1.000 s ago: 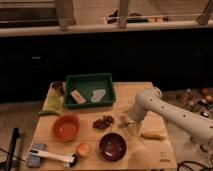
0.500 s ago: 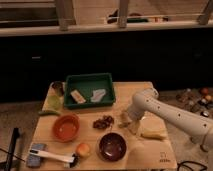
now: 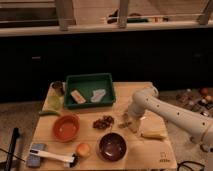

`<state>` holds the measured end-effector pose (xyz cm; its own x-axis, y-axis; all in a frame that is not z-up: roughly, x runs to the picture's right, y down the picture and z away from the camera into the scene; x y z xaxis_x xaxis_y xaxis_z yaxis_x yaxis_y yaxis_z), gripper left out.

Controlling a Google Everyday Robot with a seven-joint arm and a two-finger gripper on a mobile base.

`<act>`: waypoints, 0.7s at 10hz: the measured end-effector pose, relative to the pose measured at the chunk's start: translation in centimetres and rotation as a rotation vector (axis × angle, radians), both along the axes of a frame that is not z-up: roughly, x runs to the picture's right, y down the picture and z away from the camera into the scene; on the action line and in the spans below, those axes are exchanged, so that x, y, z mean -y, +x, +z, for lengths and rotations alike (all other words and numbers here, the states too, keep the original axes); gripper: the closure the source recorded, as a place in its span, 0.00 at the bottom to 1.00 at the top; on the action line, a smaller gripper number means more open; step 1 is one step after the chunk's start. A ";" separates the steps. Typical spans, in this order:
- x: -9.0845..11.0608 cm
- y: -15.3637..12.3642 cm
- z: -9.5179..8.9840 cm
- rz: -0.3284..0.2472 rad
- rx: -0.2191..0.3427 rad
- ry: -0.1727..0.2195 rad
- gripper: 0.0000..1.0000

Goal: Place fork in red bowl

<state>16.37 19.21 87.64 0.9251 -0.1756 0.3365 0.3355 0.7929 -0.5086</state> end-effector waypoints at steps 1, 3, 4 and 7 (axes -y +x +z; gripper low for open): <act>0.2 0.2 0.0 0.002 -0.003 0.006 0.63; 0.5 0.2 -0.1 0.002 -0.005 0.011 0.84; 0.5 0.3 -0.2 -0.001 -0.005 0.011 0.94; 0.3 0.2 -0.2 0.000 -0.005 0.008 1.00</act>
<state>16.55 18.90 87.39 0.9268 -0.1783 0.3306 0.3330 0.7972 -0.5035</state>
